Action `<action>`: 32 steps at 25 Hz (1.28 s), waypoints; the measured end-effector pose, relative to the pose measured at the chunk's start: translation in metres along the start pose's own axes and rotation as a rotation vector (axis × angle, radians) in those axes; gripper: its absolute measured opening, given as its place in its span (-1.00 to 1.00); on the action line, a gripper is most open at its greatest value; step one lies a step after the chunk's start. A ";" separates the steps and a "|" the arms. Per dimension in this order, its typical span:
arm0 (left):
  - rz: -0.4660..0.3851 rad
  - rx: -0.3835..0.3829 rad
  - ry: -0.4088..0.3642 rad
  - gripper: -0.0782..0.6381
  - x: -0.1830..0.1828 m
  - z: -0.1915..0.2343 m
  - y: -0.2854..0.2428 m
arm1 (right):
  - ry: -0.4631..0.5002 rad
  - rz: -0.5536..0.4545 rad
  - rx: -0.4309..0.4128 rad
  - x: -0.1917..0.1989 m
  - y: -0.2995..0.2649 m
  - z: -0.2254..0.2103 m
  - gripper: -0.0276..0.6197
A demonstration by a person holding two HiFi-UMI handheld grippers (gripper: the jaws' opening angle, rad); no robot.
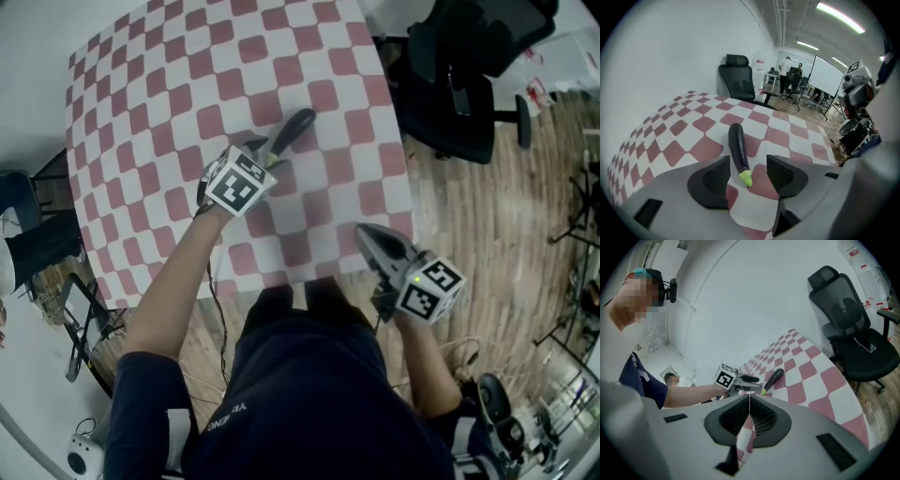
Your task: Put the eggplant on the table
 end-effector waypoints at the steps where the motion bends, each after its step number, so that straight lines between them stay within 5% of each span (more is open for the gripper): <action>1: -0.031 0.000 0.002 -0.09 -0.002 -0.002 0.011 | 0.002 -0.006 -0.002 -0.001 0.000 0.003 -0.86; 8: -0.268 0.052 0.027 -0.10 -0.001 -0.041 0.095 | 0.028 -0.058 0.011 -0.006 0.007 0.027 -0.86; 15: -0.513 0.210 0.104 -0.57 0.033 -0.087 0.171 | 0.111 -0.101 0.029 -0.014 0.016 0.062 -0.86; 23: -0.660 0.266 0.244 -0.69 0.094 -0.109 0.235 | 0.270 -0.145 0.022 -0.021 0.018 0.125 -0.86; 32: -0.718 0.328 0.204 -0.71 0.111 -0.133 0.275 | 0.436 -0.179 0.007 -0.032 0.019 0.182 -0.86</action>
Point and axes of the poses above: the fingertips, and each gripper's own axes: y backward along the fingers, z to its left, x out of its underside, the point moved 7 cm from there along y, backward along the fingers, and after that the axes turned 12 degrees about y, right-handed, at the moved point
